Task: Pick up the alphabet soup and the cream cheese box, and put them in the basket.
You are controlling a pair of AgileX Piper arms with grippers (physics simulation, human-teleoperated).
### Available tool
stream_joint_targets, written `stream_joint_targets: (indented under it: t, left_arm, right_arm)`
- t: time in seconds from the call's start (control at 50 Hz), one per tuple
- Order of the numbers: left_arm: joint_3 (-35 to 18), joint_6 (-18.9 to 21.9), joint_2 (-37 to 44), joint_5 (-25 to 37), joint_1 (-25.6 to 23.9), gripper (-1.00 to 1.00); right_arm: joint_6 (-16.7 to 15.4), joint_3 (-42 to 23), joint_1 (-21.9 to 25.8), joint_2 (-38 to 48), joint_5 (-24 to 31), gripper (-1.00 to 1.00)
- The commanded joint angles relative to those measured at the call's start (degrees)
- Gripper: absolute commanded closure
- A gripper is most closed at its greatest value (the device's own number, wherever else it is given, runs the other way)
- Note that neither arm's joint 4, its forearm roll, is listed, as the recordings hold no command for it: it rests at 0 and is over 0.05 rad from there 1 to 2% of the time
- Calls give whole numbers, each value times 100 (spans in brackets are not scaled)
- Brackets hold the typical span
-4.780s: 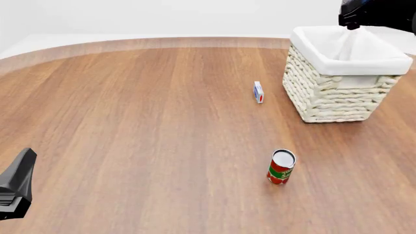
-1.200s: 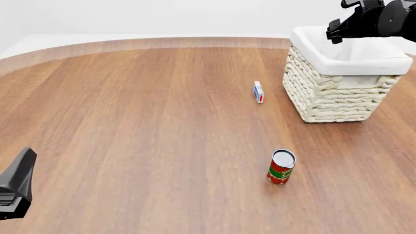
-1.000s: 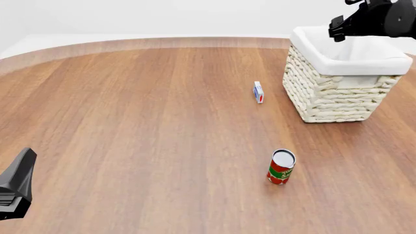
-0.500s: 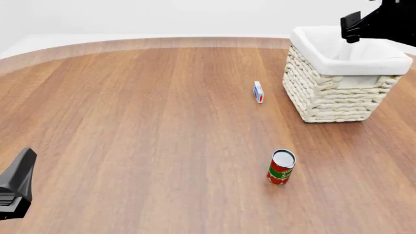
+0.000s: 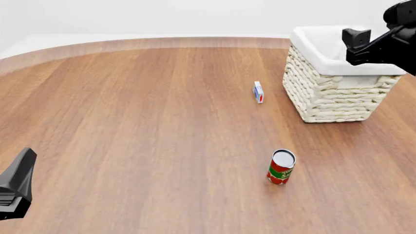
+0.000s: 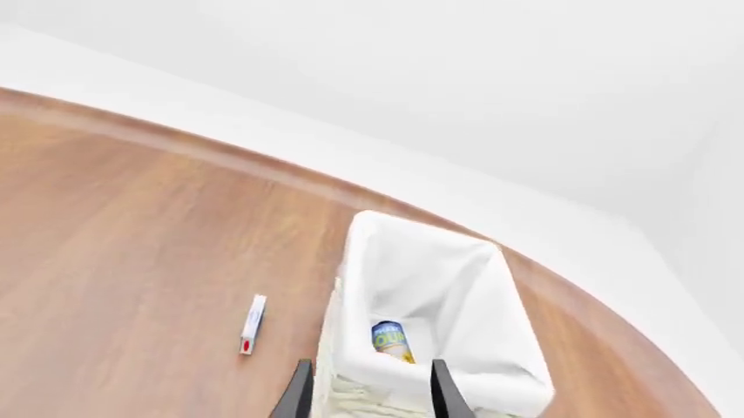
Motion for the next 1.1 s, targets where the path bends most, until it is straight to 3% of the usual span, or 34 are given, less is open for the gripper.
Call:
stream_joint_targets:
  t: [0.02, 0.48, 1.1]
  left_arm:
    - [0, 0, 0, 0, 0, -100]
    - [0, 0, 0, 0, 0, -100]
    - [0, 0, 0, 0, 0, -100]
  right_arm:
    - [-23, 774, 306, -677, -250, -100]
    - [47, 1391, 969, -1070, -506, -100]
    - [352, 1341, 1672, 277, -1585, -100]
